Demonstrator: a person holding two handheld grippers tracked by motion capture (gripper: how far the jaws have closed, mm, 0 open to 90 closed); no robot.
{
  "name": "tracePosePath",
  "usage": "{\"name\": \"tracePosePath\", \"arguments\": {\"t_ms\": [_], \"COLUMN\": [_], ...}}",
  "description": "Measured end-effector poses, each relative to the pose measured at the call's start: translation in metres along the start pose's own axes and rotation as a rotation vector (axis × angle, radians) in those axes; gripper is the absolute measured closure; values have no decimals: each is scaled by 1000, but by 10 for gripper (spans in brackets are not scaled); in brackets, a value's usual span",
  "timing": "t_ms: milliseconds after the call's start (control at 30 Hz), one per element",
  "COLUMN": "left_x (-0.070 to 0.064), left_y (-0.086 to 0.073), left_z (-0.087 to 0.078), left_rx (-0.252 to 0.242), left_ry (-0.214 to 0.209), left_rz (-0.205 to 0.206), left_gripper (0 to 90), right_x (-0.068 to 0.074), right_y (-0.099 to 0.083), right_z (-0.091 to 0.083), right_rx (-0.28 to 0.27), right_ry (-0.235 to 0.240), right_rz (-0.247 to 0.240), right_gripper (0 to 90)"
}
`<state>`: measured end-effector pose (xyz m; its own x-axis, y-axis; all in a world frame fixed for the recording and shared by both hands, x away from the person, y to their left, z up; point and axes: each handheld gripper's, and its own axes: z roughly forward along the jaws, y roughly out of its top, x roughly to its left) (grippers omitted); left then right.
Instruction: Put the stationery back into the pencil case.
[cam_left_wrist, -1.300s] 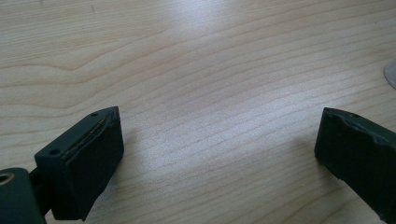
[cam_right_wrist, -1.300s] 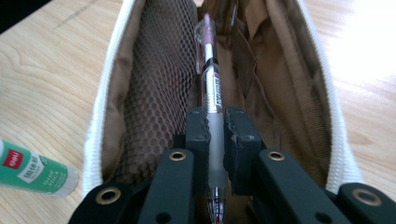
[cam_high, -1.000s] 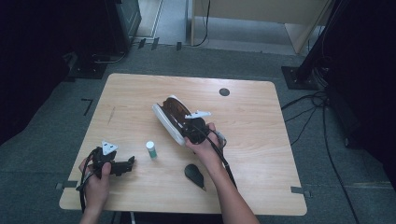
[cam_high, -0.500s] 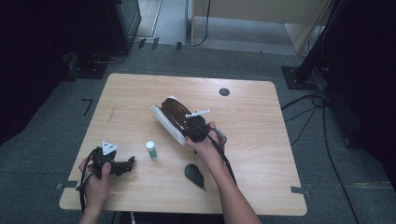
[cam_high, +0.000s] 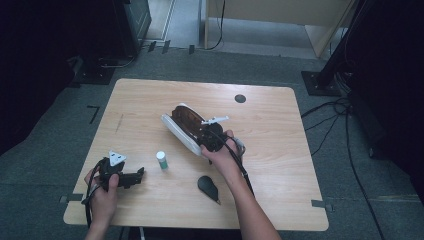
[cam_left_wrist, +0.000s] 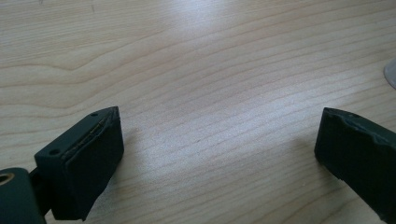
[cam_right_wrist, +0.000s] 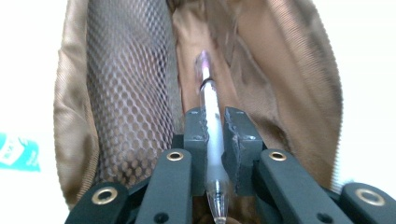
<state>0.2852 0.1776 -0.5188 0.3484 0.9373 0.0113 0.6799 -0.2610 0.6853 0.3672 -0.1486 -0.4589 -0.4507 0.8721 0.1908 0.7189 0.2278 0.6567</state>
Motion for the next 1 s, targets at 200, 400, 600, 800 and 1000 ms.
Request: {"name": "tracePosePath", "arguments": {"t_ms": [200,400,600,800,1000], "left_x": [0,0,0,0,0], "left_y": [0,0,0,0,0], "left_z": [0,0,0,0,0], "left_rx": [-1,0,0,0,0], "left_ry": [0,0,1,1,1], "left_rz": [0,0,0,1,1], "left_gripper": [15,15,15,15,15], "right_x": [-4,-7,-1,4,13], "right_y": [0,0,3,4,3], "right_z": [-13,-29,-43,-54,-60], "right_rx": [-74,-156,-200,-230,-255], "right_ry": [22,47,66,108,126], "right_rz": [4,19,3,6,-23], "right_gripper": [751,766,761,744,699]}}
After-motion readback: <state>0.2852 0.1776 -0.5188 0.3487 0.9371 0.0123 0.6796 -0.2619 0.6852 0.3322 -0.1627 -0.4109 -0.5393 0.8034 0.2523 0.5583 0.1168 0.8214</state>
